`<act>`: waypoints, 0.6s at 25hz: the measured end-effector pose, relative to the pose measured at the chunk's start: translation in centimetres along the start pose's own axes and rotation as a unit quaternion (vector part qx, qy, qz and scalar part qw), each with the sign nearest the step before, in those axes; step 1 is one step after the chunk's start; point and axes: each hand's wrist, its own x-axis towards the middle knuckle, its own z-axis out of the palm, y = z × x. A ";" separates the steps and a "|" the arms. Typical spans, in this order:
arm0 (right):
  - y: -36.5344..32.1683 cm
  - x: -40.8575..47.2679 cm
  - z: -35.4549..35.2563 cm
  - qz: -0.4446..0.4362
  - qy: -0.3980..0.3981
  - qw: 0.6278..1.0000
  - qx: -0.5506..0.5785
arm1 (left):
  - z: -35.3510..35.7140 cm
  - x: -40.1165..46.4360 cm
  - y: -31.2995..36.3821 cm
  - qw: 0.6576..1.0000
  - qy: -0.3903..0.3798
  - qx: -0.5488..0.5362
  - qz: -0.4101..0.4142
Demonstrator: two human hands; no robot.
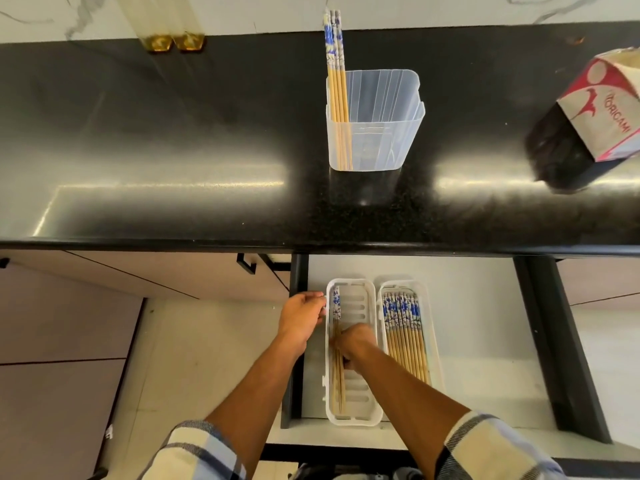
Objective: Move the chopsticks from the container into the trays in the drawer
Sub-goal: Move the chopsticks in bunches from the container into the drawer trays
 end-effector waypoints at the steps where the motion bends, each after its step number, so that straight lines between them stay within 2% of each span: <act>1: -0.1 0.0 0.0 -0.002 0.005 1.000 -0.010 | 0.1 0.1 0.0 1.000 0.000 0.006 0.001; 4: -0.4 -0.3 0.0 -0.018 -0.005 0.999 -0.038 | 0.0 0.1 0.2 1.000 -0.003 0.010 0.002; 8: -0.2 -0.8 0.2 -0.012 0.036 0.999 -0.001 | -0.1 -0.1 0.3 1.000 -0.010 0.005 0.001; 12: 0.4 -1.3 0.3 -0.039 0.054 0.998 -0.018 | -0.1 -0.2 0.1 1.000 -0.010 0.003 -0.001; 13: 0.6 -1.3 0.1 -0.036 0.054 0.998 0.020 | -0.1 -0.3 0.0 1.000 -0.009 0.002 0.000; 15: 0.3 -2.3 -0.3 -0.052 0.043 0.996 -0.065 | -0.1 -0.2 0.0 1.000 -0.009 -0.001 0.000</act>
